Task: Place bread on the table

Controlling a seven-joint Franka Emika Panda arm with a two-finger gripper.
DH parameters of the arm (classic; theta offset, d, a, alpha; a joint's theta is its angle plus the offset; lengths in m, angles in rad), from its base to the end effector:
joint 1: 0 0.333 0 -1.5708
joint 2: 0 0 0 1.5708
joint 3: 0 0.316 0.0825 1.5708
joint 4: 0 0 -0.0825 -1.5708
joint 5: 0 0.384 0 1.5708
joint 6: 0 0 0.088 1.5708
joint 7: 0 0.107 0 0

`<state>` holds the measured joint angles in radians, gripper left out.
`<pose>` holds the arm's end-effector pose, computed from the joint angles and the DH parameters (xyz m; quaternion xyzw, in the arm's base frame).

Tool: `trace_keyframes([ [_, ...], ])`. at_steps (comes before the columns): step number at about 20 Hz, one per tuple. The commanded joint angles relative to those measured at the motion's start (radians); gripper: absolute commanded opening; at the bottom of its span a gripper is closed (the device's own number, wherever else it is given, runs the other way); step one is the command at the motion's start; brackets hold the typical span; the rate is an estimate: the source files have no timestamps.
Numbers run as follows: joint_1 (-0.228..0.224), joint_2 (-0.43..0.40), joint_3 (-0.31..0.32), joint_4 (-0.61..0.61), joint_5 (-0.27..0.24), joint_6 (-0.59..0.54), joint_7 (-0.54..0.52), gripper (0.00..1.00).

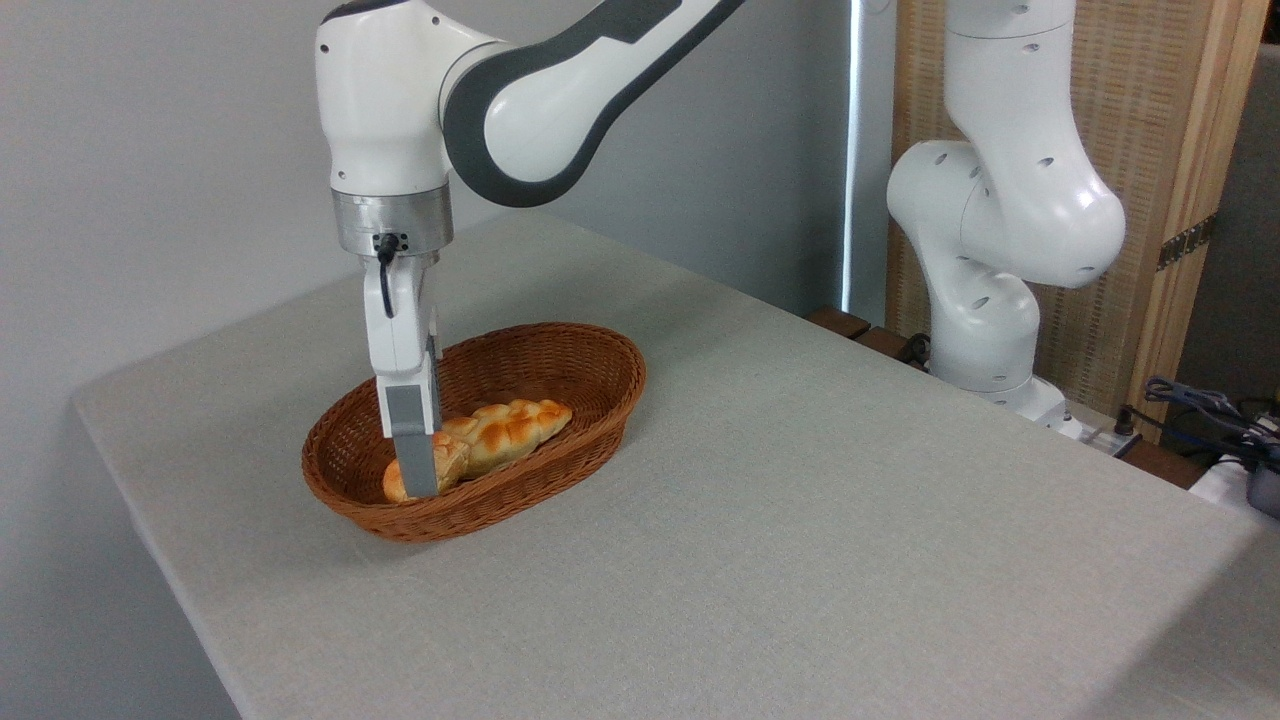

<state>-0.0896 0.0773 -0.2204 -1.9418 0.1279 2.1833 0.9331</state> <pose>0.5666 -0.1739 0.4597 -0.7907 0.6048 -0.0647 0.0700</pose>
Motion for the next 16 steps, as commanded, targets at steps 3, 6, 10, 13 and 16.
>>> trace_keyframes([
  [3,-0.004,-0.002,0.003,-0.006,0.004,-0.004,-0.005,0.23],
  [6,-0.004,-0.002,0.003,-0.006,0.004,-0.008,-0.004,0.17],
  [10,-0.004,-0.002,0.003,-0.006,0.004,-0.02,-0.005,0.17],
  [13,-0.004,-0.005,-0.011,-0.002,0.004,-0.118,-0.004,0.12],
  [16,-0.004,-0.008,-0.019,0.0,0.004,-0.164,-0.011,0.09],
])
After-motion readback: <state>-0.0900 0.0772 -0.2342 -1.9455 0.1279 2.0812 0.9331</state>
